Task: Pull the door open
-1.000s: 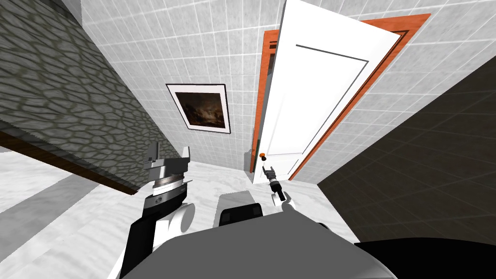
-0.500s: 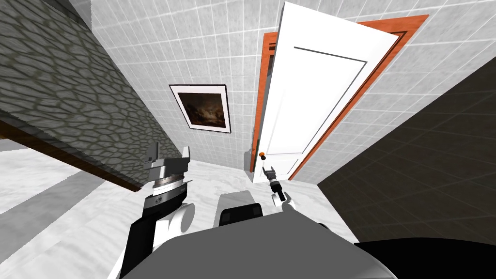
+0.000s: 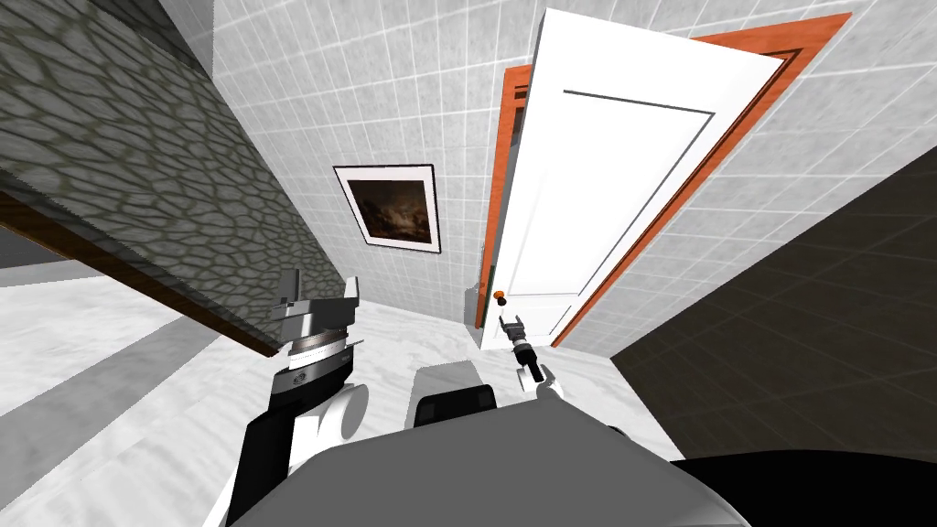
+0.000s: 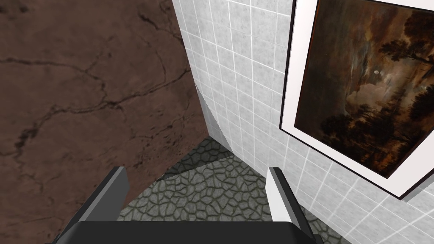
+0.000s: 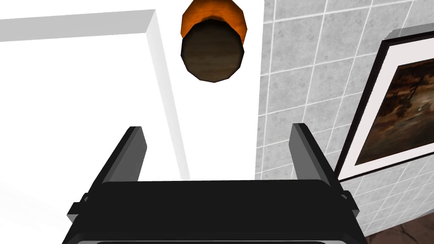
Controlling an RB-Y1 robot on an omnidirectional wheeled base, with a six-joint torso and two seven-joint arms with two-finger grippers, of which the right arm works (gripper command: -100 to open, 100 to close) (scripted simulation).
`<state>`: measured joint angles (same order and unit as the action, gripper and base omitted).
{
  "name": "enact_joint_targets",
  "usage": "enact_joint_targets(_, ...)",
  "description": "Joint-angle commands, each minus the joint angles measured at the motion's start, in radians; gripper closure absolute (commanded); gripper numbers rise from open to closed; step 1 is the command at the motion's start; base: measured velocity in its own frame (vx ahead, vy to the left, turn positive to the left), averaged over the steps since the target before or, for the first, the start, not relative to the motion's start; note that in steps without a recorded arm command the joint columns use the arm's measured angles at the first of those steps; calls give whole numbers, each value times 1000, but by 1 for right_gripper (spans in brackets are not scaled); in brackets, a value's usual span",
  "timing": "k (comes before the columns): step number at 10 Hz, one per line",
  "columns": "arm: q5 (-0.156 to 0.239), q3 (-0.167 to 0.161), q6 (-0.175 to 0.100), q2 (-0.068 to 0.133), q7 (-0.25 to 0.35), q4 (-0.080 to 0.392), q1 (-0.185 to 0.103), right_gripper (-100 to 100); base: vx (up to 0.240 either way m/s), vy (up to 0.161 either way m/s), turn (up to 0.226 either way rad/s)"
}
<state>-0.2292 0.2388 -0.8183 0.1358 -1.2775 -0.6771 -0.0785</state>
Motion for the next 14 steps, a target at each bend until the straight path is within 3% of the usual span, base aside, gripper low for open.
enact_joint_targets(1, 14, 14, -24, 23, 9, 23, 6, -100, 198, 68, 129)
enact_joint_targets(5, 47, 45, -55, 81, 42, 42, 37, -100, 238, 36, 166)
enact_joint_targets(7, 47, 46, -71, 81, 37, 64, 26, -100, 91, -1, 1)
enact_joint_targets(8, 47, 46, -71, 81, 37, 64, 26, 100, 3, -6, -17)
enact_joint_targets(13, 47, 46, -71, 81, 37, 64, 26, 100, -10, -3, 2)
enact_joint_targets(14, 49, 45, -68, 84, 68, 67, 27, 100, -6, -7, -4)
